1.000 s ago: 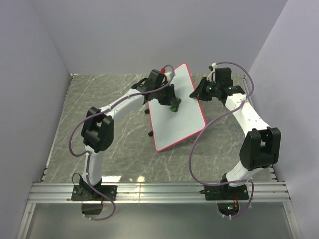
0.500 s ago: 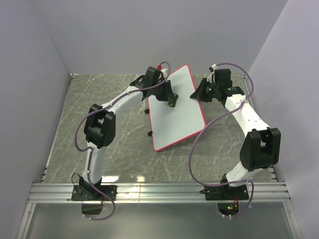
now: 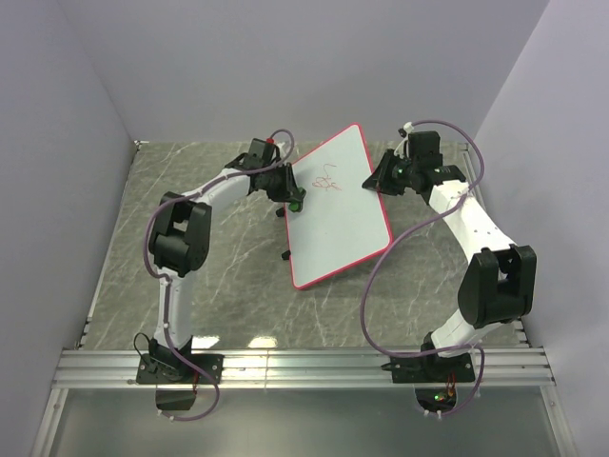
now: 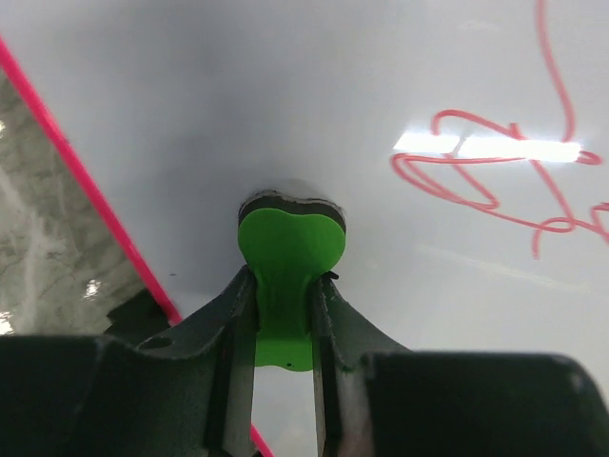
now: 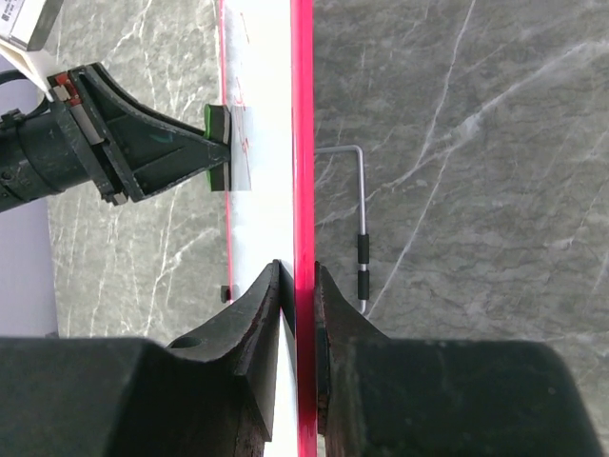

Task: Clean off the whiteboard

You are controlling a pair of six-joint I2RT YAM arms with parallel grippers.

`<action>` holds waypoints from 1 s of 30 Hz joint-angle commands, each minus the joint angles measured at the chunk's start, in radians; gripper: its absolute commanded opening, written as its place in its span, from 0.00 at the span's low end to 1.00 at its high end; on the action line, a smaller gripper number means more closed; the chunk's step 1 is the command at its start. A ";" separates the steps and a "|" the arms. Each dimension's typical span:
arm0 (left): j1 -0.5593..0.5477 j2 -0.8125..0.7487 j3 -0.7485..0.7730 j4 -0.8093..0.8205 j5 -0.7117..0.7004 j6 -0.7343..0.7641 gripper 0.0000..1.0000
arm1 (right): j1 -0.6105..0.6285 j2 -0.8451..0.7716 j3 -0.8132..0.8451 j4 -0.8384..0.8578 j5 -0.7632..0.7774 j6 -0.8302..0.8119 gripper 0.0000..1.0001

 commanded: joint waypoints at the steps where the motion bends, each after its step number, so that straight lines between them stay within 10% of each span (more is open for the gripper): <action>1: -0.129 0.035 0.036 -0.052 0.080 0.018 0.00 | 0.067 0.046 -0.003 -0.124 0.008 -0.073 0.00; 12: -0.282 0.054 0.271 -0.130 0.155 0.010 0.00 | 0.082 0.040 -0.032 -0.105 0.005 -0.061 0.00; 30: -0.075 0.206 0.264 -0.235 -0.009 -0.050 0.00 | 0.087 0.066 0.005 -0.135 0.011 -0.072 0.00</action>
